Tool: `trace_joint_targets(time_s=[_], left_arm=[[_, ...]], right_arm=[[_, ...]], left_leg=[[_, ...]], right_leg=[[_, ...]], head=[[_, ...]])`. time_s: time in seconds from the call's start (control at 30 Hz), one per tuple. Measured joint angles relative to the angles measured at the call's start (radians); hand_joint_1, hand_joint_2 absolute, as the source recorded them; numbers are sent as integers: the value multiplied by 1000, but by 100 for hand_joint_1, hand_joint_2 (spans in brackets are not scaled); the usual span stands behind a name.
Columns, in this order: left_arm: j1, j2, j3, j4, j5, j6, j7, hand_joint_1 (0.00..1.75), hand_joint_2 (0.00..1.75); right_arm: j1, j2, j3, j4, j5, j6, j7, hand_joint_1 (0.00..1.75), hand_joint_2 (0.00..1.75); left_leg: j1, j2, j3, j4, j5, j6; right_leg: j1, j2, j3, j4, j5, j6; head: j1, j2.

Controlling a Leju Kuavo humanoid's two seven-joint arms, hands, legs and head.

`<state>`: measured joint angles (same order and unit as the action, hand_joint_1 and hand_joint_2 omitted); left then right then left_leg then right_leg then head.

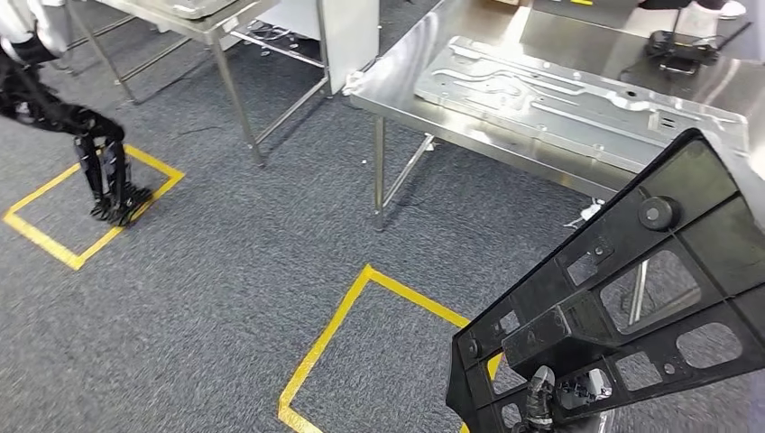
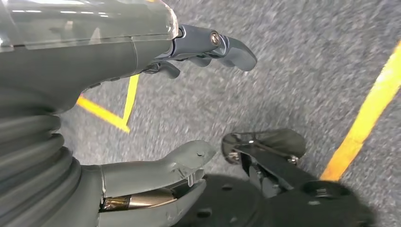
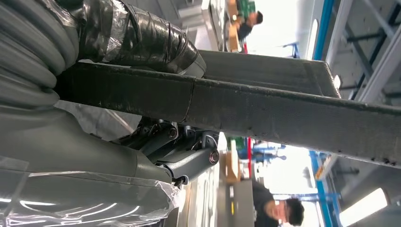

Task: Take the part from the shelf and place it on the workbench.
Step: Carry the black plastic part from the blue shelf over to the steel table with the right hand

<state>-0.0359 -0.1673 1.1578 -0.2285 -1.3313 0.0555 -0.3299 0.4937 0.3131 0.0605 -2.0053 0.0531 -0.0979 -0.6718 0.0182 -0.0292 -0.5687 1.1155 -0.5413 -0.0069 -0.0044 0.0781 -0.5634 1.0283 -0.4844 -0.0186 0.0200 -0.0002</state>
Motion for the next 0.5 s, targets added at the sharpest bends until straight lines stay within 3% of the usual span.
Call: trace_joint_targets(time_s=[0.03, 0.1, 0.17, 0.23, 0.3, 0.37, 0.4, 0.43, 0.5], left_arm=[[0, 1, 0, 0, 0, 0, 0, 0, 175], [-2, 2, 1, 0, -2, 0, 0, 0, 175], [-5, 2, 1, 0, -3, 0, 0, 0, 175], [-6, 1, 1, 0, -3, 0, 0, 0, 175], [-4, 1, 2, 0, -3, -1, 0, 0, 175], [-1, 1, 2, 0, -3, -1, 0, 0, 175], [-1, 1, 2, 0, -3, -1, 0, 0, 175], [-1, 1, 2, 0, -3, -1, 0, 0, 175], [-3, 1, 2, 0, -6, -1, 0, 0, 175]], right_arm=[[-1, 0, 0, 0, 1, -1, 1, 175, 175], [-2, 0, 2, 0, 2, -6, 3, 175, 175], [-2, 0, 3, 0, 3, -13, 4, 175, 175], [-2, -1, 3, 0, 5, -16, 5, 175, 175], [-5, -1, 3, 0, 6, -16, 5, 175, 175], [-6, -2, 3, 0, 6, -16, 5, 175, 175], [-5, -3, 3, 1, 6, -17, 5, 175, 175], [-5, -3, 3, 1, 6, -17, 6, 175, 175], [-6, -4, 3, 1, 7, -23, 6, 175, 175]], left_leg=[[1, -20, 20, -48, 17, 4], [-2, -41, 30, -74, 15, 14], [-1, -21, 34, -81, 21, 27], [3, 3, 39, -91, 28, 42], [3, 29, 39, -96, 29, 49], [1, 57, 40, -96, 25, 50], [1, 71, 42, -96, 23, 49], [1, 83, 45, -96, 20, 48], [1, 104, 55, -96, 13, 43]], right_leg=[[0, 12, -4, 8, -3, 5], [-1, 29, -11, 14, -5, 17], [-2, 40, -16, 14, -3, 28], [-1, 4, -32, 45, -24, 38], [-2, -50, -82, 146, -82, 48], [-7, -69, -138, 255, -122, 56], [-9, -73, -146, 270, -116, 58], [-11, -78, -134, 246, -91, 58], [-7, -111, -69, 118, -26, 51]], head=[[0, 0], [0, 0], [0, 0], [1, 0], [2, 0], [2, 0], [2, 0], [2, 0], [2, 0]])
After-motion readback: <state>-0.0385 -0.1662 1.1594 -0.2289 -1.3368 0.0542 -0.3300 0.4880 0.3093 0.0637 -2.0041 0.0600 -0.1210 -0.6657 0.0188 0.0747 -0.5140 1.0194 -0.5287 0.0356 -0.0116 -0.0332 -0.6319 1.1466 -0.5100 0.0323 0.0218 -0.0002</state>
